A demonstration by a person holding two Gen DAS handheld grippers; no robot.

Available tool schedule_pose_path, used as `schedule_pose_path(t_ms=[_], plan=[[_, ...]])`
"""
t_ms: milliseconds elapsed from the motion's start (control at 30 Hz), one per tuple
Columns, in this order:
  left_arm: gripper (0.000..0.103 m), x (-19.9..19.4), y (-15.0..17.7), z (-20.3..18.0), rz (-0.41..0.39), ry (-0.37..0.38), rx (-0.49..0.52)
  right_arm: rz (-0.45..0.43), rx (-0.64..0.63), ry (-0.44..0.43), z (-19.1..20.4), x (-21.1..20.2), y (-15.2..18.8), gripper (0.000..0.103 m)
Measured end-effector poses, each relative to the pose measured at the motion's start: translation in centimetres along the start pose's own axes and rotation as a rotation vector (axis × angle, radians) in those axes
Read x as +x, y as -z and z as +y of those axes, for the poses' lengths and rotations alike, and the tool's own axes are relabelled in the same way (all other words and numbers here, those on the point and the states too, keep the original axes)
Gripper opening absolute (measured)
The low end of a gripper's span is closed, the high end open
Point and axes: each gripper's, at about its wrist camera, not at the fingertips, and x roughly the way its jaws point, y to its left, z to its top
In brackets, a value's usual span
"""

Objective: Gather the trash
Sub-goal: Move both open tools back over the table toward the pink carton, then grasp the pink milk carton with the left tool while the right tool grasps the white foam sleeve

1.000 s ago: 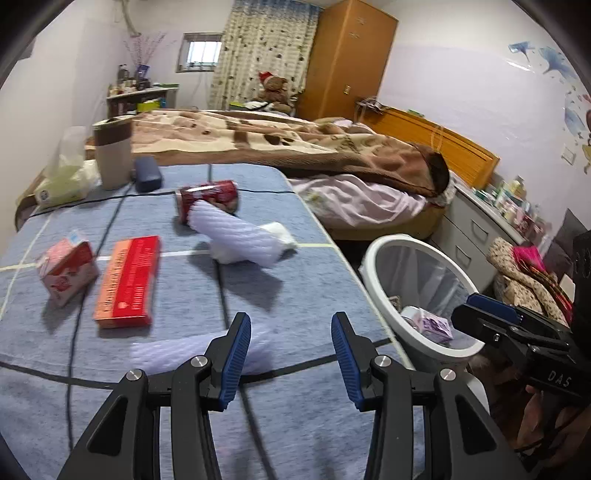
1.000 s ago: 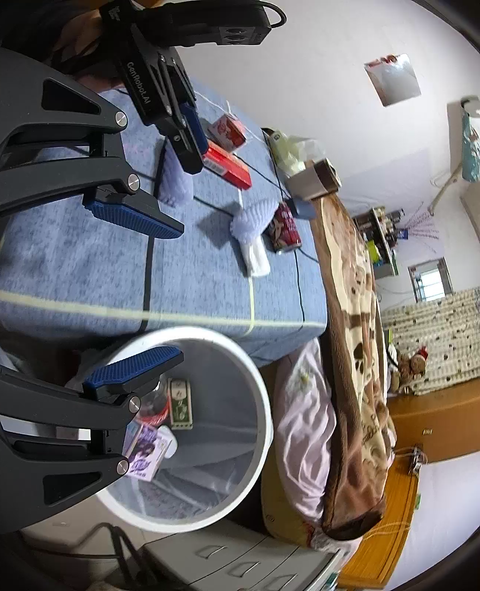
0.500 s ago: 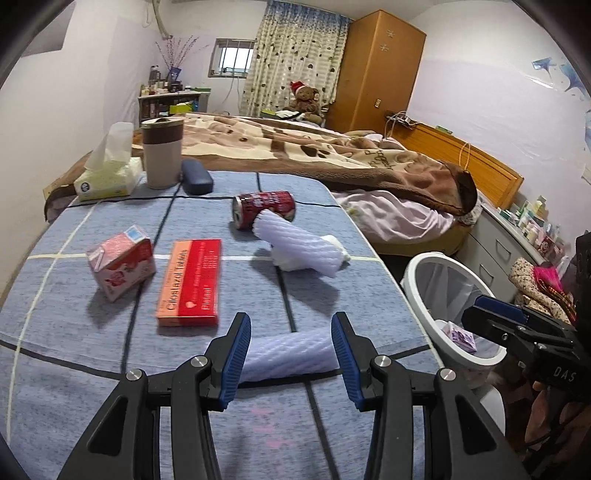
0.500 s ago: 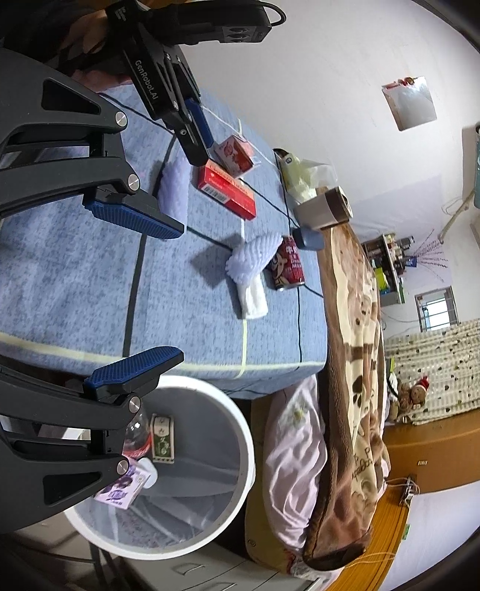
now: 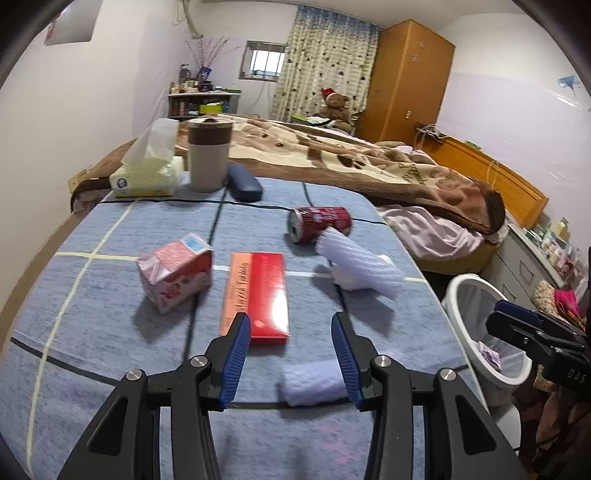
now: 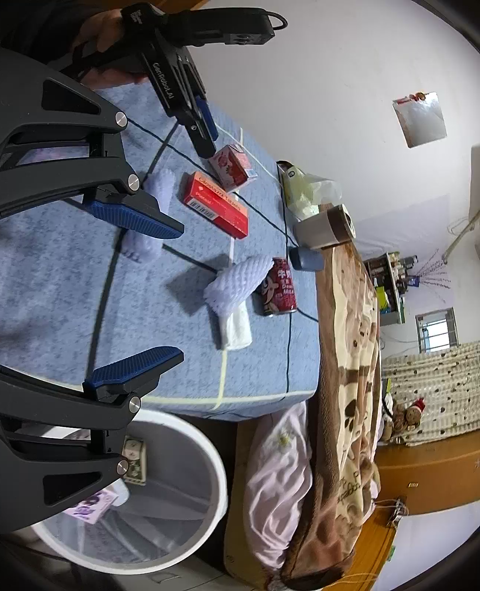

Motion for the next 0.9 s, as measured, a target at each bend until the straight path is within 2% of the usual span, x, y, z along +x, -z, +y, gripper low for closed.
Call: schedule_pose_path(t_ms=[233,567,800,900], plan=[[0.045,0.9,-1.2,3.3,-0.011,-0.054,-0.035,0.014,-0.026,-0.016,0.7,1.9,-1.2,0.062],[0.046,2.5,-2.6,6.9,-0.017,-0.093,-0.03,0.054,-0.03,-0.007,0.5,5.4,-2.4,0.062],[0.057,3.8,-3.6,9.9,-0.028,-0.088,-0.031,0.085,-0.032,0.019,0.1,7.7,-3.0,0.062],[0.059,4.5,-3.9,10.7,-0.023,-0.083,-0.004,0.094,-0.037,0.023,0.1,8.5,-3.4,0.062]])
